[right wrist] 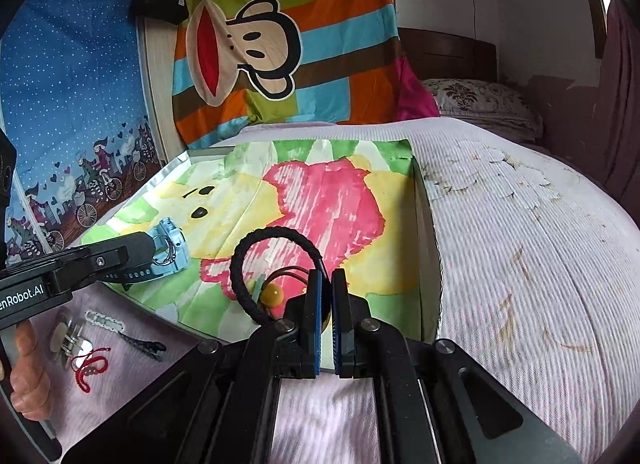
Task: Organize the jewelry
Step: 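Carry the hair tie and earring into the tray and open both tools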
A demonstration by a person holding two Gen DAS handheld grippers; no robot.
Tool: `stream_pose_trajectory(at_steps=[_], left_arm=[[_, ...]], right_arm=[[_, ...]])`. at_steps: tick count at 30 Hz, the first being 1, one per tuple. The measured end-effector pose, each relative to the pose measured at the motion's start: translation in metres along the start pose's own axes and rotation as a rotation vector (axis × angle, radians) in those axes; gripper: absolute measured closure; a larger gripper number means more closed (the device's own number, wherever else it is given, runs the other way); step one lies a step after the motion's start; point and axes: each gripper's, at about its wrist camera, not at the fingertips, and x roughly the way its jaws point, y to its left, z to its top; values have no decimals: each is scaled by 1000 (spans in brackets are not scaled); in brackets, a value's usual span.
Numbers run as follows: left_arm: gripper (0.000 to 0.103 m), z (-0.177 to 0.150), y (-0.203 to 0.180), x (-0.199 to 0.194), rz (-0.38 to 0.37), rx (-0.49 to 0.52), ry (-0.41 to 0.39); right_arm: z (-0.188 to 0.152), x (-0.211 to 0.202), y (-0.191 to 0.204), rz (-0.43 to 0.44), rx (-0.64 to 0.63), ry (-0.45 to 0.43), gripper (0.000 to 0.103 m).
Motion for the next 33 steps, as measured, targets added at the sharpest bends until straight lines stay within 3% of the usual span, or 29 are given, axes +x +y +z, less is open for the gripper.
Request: stream_pose_trajectory(at_steps=[12,20,26,28,33], left_arm=[[98,-12,1,20,59,6,63],[97,-17,0,11,92,9,39],[82,-23,-5,-8,108,30,-16],[76,-26,-9,-17,117,58,-46],[44,-34,-13,-43,158,76,-139]], right_arm=[[-10,26,-1,-27,-21,58,99],[-11,23,-1,-26,-26,49,99],[-15,6,-3,-21,-15,11,93],[-18,-3,-4,-19,-1,-13,77],[-23,-30,-8,-15,27,-79,69]])
